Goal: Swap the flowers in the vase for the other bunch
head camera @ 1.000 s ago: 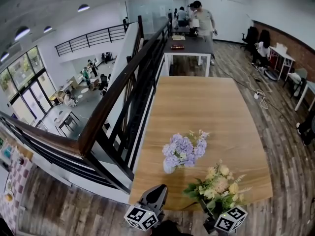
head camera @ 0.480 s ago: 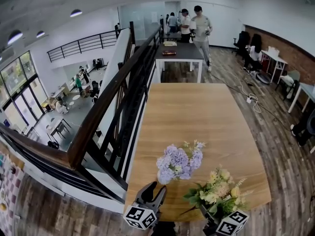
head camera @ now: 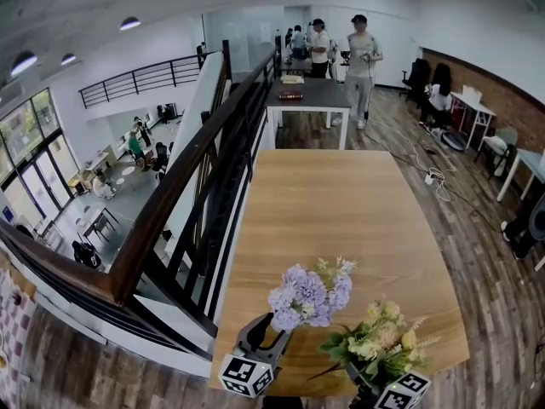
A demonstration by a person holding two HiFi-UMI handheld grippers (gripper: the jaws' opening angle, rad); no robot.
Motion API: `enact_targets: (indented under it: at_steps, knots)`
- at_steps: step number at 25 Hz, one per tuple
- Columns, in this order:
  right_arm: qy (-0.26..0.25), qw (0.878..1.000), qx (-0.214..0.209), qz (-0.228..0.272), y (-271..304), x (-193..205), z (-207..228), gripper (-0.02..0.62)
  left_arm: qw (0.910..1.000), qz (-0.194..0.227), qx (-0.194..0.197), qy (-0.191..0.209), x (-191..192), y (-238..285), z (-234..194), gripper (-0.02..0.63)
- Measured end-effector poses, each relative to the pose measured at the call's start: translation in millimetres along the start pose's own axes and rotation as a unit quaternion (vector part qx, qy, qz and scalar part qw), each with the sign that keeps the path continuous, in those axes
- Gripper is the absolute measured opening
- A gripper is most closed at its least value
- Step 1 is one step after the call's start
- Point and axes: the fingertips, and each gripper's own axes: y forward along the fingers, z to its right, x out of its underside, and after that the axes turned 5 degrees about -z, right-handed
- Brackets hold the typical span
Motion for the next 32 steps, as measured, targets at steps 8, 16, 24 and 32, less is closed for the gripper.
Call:
enact_targets:
  at_steps: [8, 16, 24, 32]
  knots:
    - [0.002, 1.0, -0.004, 0.005, 7, -8, 8, 0.054, 0.9999, 0.007, 0.008, 0.002, -7, 17, -2, 0.212]
    - [0.004, 1.0, -0.006, 0.001, 9, -13, 13, 0.054, 0.9994, -0.006, 0.021, 0.025, -9, 28, 3, 0.211]
    - [0.007, 1.0, -0.001, -0.001, 14, -11, 17, 0.054, 0.9992, -0.006, 0.025, 0.03, -10, 32, -4, 0.133]
    - [0.009, 1.0, 0.0, -0.001, 14, -11, 23, 0.054, 0.9978, -0.033, 0.033, 0.047, -4, 41, -3, 0.189]
